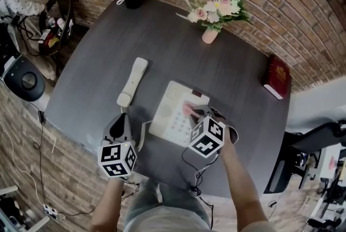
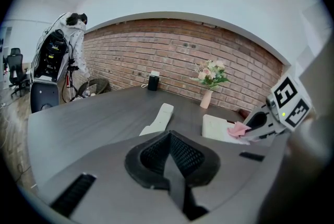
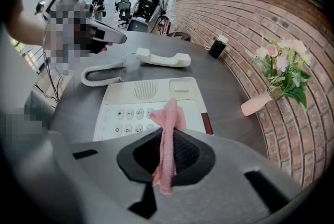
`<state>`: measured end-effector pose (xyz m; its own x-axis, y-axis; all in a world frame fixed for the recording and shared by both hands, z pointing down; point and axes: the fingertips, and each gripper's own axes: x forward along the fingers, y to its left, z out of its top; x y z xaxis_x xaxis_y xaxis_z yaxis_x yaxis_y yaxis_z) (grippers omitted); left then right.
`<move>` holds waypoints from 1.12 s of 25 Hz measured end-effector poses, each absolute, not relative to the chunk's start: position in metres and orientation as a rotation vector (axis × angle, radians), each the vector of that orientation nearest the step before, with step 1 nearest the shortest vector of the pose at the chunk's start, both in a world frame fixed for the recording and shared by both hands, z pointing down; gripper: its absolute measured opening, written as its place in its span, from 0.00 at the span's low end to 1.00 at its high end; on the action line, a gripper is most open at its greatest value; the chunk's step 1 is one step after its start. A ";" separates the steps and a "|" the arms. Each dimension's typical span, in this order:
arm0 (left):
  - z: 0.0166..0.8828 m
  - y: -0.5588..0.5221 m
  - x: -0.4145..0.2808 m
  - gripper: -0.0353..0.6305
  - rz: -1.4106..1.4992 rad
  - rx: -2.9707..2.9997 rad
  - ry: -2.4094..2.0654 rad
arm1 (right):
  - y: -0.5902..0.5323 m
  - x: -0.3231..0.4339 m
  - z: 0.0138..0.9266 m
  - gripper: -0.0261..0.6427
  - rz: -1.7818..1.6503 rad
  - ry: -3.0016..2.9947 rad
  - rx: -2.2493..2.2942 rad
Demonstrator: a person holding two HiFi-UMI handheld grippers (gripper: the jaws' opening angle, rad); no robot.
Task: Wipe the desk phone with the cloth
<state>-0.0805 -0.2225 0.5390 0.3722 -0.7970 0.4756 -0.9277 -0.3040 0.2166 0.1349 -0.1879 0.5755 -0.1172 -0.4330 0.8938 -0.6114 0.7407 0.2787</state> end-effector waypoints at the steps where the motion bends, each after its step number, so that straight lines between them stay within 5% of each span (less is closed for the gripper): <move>1: 0.539 -0.221 -0.081 0.05 0.387 2.185 -1.491 | -0.186 0.134 0.576 0.07 0.188 -1.750 0.824; 28: 0.536 -0.184 -0.093 0.05 0.410 2.201 -1.479 | -0.136 0.103 0.590 0.07 0.206 -1.769 0.779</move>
